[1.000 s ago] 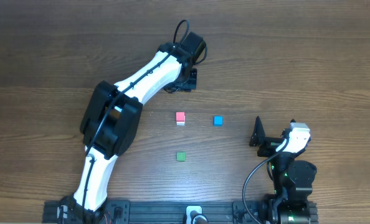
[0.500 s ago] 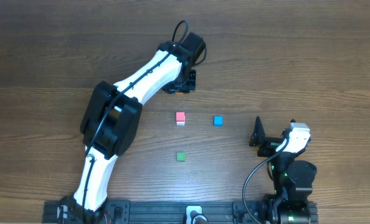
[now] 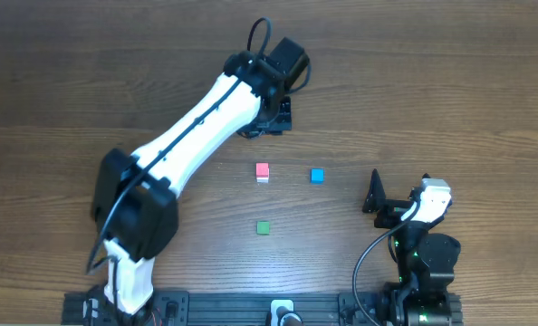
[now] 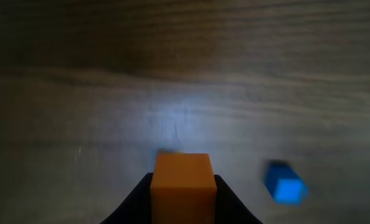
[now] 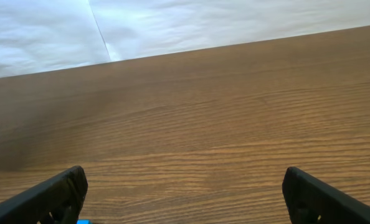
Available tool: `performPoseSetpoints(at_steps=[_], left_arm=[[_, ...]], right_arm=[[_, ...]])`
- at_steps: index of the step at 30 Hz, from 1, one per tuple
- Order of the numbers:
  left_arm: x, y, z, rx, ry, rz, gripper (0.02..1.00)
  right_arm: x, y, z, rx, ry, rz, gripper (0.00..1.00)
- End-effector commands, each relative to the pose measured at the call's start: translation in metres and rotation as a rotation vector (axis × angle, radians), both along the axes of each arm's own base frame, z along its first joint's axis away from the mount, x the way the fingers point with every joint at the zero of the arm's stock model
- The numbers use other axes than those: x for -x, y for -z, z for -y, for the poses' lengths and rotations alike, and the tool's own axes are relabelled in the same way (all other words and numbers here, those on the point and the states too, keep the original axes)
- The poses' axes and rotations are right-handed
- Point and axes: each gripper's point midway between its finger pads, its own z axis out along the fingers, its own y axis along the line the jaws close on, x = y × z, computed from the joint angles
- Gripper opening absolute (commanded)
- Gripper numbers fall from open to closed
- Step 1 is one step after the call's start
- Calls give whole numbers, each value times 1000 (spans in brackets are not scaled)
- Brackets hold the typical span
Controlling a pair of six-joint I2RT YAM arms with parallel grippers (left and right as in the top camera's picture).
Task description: Stack Cubes
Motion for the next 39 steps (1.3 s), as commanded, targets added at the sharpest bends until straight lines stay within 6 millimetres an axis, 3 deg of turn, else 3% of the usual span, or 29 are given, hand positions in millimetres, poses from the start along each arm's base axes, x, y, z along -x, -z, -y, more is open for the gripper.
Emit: performPoseSetpoints(at_steps=[1,7,13,21,39], left_arm=[[17,-23,9,5,-36,37,42],[52,-13,-1,16,-93,13,40],[70,1,-6,16,-69,23,42],[63,7,-11,-19,-72,49,42],[60,45,-12,-86,-81,-16,40]], right_arm=[[1,4,-3,-1,-17,-17,991],[1,4,-3,-1,-17,-17,991],[1,4,-3,-1,-17,-17,991],[1,4,-3,-1,-17,-17,993],[1,4,-3,-1,-17,-17,993]])
